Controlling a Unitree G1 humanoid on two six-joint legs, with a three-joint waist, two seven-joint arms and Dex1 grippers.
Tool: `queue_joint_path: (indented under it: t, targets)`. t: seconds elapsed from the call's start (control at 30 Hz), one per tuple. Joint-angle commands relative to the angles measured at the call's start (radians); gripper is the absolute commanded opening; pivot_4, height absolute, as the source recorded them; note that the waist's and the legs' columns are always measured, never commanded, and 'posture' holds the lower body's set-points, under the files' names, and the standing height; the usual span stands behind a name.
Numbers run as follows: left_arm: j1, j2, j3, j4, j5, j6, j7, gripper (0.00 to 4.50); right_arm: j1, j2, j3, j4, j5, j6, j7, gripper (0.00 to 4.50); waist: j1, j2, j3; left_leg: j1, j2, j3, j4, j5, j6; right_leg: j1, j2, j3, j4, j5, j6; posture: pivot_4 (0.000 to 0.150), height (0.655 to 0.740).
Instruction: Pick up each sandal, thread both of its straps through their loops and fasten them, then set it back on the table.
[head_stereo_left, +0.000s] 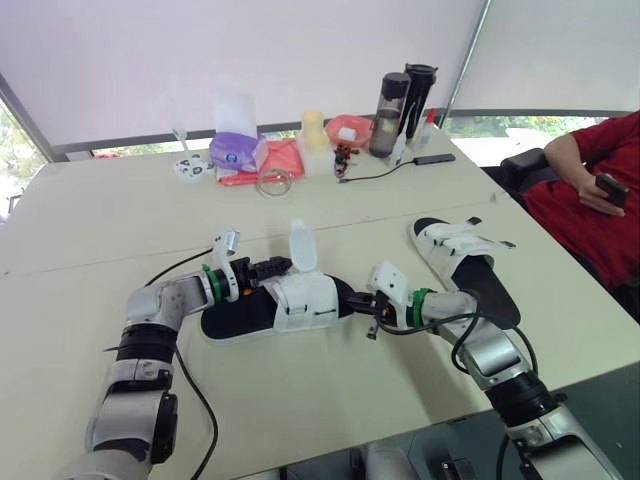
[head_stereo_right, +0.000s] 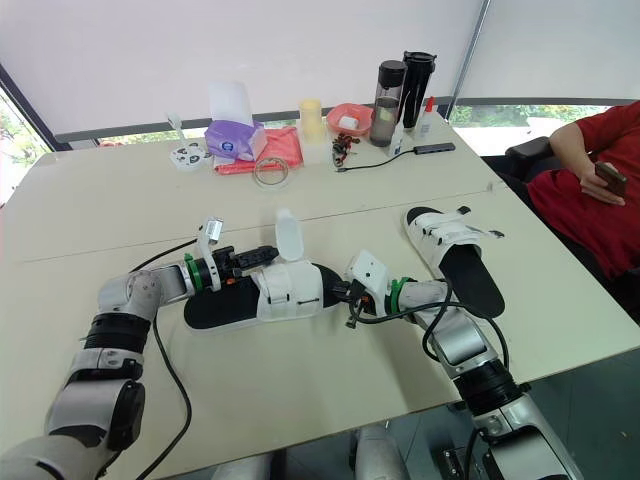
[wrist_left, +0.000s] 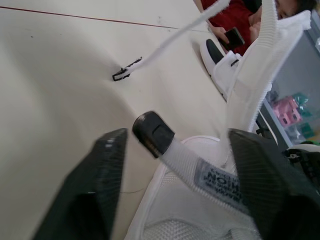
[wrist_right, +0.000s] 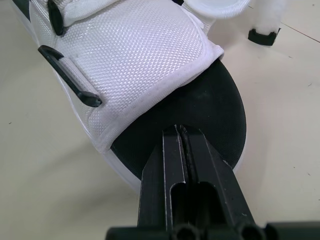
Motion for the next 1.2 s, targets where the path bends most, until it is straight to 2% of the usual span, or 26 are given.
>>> queue_joint_path:
  t: [0.03, 0.2, 0.33, 0.47, 0.57, 0.7, 0.9, 1.03, 1.2]
  targets:
    - [-0.011, 0.054, 0.022, 0.057, 0.051, -0.036, 0.011, 4.43, 0.046, -0.013, 0.039, 0.119, -0.078, 0.043, -0.023, 0.00, -0.001, 0.000, 0.000, 0.000, 0.000, 0.000, 0.000, 0.000, 0.000, 0.000, 0.000, 0.000, 0.000, 0.000, 0.000, 0.150, 0.7400]
    - [-0.058, 0.135, 0.061, 0.122, 0.057, -0.077, -0.025, 4.43, 0.040, -0.014, 0.040, 0.124, -0.077, 0.042, -0.023, 0.00, -0.004, -0.001, 0.001, -0.001, 0.000, 0.000, -0.001, 0.000, 0.000, -0.002, 0.000, 0.000, 0.000, 0.000, 0.000, 0.150, 0.7400]
    - [-0.078, 0.137, 0.110, 0.038, 0.003, -0.057, -0.041, 4.43, 0.038, -0.012, 0.040, 0.130, -0.078, 0.039, -0.021, 0.00, -0.001, -0.002, 0.001, -0.001, 0.001, 0.000, -0.001, 0.000, 0.000, -0.002, 0.000, 0.000, 0.000, 0.000, 0.000, 0.150, 0.7400]
    - [-0.030, 0.060, 0.106, -0.173, 0.020, -0.138, 0.043, 4.43, 0.036, -0.007, 0.044, 0.139, -0.080, 0.034, -0.023, 0.00, 0.000, -0.002, 0.001, -0.001, 0.002, 0.000, 0.000, -0.001, -0.001, -0.001, -0.001, 0.000, -0.001, 0.000, 0.000, 0.150, 0.7400]
    - [0.027, -0.020, 0.109, -0.355, -0.036, -0.084, 0.119, 4.43, 0.034, -0.006, 0.045, 0.145, -0.080, 0.029, -0.022, 0.00, -0.004, -0.002, 0.001, -0.001, 0.003, 0.000, -0.001, -0.002, -0.003, -0.001, -0.002, 0.000, -0.001, 0.000, 0.000, 0.150, 0.7400]
    - [0.086, -0.102, 0.113, -0.507, -0.099, 0.006, 0.230, 4.43, 0.031, -0.005, 0.046, 0.155, -0.082, 0.023, -0.021, 0.00, -0.003, -0.002, 0.001, 0.000, 0.003, 0.002, 0.000, -0.001, -0.002, -0.001, 0.000, 0.000, 0.000, 0.000, 0.000, 0.150, 0.7400]
    - [0.108, -0.145, 0.134, -0.568, -0.156, 0.090, 0.337, 4.43, 0.023, -0.003, 0.050, 0.168, -0.084, 0.015, -0.017, 0.00, -0.003, -0.002, 0.001, 0.000, 0.003, 0.001, 0.002, -0.001, -0.002, -0.001, 0.002, -0.001, 0.000, 0.000, 0.000, 0.150, 0.7400]
    - [0.104, -0.151, 0.158, -0.586, -0.230, 0.150, 0.357, 4.43, 0.022, -0.001, 0.052, 0.173, -0.084, 0.011, -0.016, 0.00, -0.004, -0.002, 0.001, -0.001, 0.003, 0.001, 0.002, -0.001, -0.002, 0.000, 0.002, -0.001, -0.002, 0.000, 0.000, 0.150, 0.7400]
    - [0.066, -0.185, 0.140, -0.519, -0.227, 0.141, 0.391, 4.43, 0.020, 0.004, 0.053, 0.178, -0.085, 0.009, -0.017, 0.00, -0.002, -0.002, 0.001, -0.001, 0.003, 0.001, 0.002, -0.001, -0.002, 0.000, 0.002, -0.001, -0.002, 0.000, 0.000, 0.150, 0.7400]
